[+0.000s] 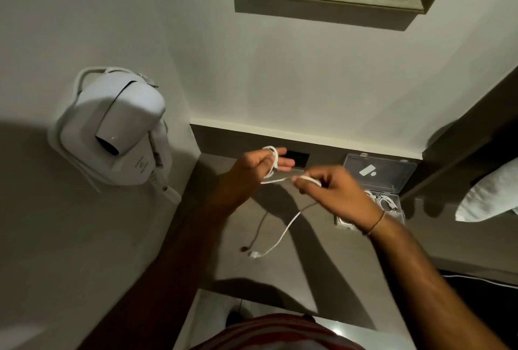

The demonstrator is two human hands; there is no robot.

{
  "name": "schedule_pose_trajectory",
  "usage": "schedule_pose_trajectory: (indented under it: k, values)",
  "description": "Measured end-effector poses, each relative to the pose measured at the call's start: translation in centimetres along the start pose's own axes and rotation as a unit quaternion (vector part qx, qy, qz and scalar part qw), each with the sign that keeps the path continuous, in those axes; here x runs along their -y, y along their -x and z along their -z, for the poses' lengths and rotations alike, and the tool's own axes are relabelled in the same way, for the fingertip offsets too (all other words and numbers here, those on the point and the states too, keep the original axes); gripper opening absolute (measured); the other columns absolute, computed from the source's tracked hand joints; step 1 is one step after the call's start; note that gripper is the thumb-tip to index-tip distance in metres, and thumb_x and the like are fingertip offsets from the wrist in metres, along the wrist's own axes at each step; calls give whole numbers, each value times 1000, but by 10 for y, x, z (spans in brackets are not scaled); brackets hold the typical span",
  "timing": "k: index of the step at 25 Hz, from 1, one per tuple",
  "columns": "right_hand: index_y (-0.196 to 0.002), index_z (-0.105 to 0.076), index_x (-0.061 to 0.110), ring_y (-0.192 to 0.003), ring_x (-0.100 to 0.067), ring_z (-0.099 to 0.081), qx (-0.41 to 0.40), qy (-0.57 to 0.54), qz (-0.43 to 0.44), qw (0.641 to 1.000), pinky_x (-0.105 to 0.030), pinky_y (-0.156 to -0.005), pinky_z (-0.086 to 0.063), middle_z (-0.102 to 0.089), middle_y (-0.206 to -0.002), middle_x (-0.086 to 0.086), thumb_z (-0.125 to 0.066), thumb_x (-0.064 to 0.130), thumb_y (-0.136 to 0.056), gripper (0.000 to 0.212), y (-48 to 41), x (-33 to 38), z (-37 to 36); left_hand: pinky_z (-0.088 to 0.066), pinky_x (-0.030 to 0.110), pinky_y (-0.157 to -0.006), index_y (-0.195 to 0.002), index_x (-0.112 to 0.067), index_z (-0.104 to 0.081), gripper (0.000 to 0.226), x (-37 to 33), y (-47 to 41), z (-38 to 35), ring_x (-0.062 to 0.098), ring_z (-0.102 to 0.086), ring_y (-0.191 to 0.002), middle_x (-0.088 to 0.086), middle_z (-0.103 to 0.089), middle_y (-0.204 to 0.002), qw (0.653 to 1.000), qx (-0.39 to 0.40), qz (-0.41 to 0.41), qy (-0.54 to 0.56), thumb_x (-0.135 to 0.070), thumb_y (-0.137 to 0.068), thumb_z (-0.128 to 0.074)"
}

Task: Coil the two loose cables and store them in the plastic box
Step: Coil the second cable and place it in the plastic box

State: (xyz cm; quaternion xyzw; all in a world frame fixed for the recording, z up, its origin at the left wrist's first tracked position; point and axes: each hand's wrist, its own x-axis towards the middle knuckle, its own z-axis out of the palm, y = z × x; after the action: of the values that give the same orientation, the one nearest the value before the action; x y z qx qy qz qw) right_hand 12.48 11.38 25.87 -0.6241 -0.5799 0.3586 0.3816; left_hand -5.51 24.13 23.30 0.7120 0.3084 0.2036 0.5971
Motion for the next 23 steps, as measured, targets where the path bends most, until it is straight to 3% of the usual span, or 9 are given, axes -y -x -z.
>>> schedule_pose_trajectory:
  k: [3,7,9,11,13,16,19,21,23]
  values:
    - [-81,-80,12,-61,-4,-66,-38,-5,27,999,-16,-63,-51,-76,-68,4,-73,33,-98,28,-25,21,31,-52,40,-106,-128,-6,-69,35,0,6,-14,26,-77,-111,15,-79,-118,982,113,39,148,-23,-110,-45]
    - [-78,-76,5,-62,-5,-63,-121,-53,19,991,-17,-64,-52,-71,-67,-1,-79,32,-94,31,-48,17,31,-52,39,-104,-143,3,-57,42,-14,14,-23,37,-72,-116,28,-71,-128,919,232,7,318,-16,-113,-36]
    - [-74,-68,2,-54,0,-56,-95,-83,-22,992,-14,-60,-48,-60,-65,-5,-69,19,-102,32,-44,5,10,-48,43,-109,-146,4,-54,42,-24,19,-28,39,-68,-126,29,-68,-135,892,247,-22,377,-13,-113,-34]
    - [-74,-61,19,-48,0,-53,-51,-93,-86,991,-20,-58,-44,-51,-68,-3,-54,11,-109,37,-23,-6,-21,-51,40,-111,-145,2,-56,42,-33,19,-32,36,-65,-133,26,-66,-142,883,190,-35,427,-11,-112,-32]
    - [-68,-61,17,-51,-23,-47,-17,-82,-113,990,-31,-58,-38,-48,-63,-15,-45,24,-113,49,4,-13,-45,-53,36,-113,-141,-3,-58,40,-36,15,-31,32,-65,-134,22,-67,-143,900,82,-33,426,-10,-111,-32]
    - [-67,-63,16,-52,-20,-43,18,-50,-89,995,-34,-57,-38,-46,-56,-7,-49,33,-112,50,30,-5,-38,-46,36,-120,-143,-8,-54,37,-27,10,-22,25,-66,-134,11,-70,-138,952,-14,-3,305,-10,-113,-32]
    - [-74,-71,20,-47,-4,-42,59,97,4,994,-19,-52,-35,-53,-53,8,-58,36,-107,38,29,20,1,-48,43,-118,-144,-5,-56,36,-12,14,-30,24,-69,-128,13,-71,-131,990,8,42,137,-13,-114,-37]
    - [-79,-78,23,-49,-1,-54,28,149,38,988,-11,-51,-37,-70,-63,12,-67,43,-100,31,20,35,29,-52,53,-111,-127,-2,-68,35,-12,19,-39,29,-73,-111,18,-76,-115,984,54,74,154,-19,-104,-48]
    - [-78,-81,25,-54,2,-62,-32,125,47,991,-8,-55,-42,-76,-69,11,-79,48,-90,27,7,44,52,-57,46,-99,-114,-5,-75,35,-19,22,-43,32,-77,-94,21,-79,-100,969,126,80,199,-20,-98,-48]
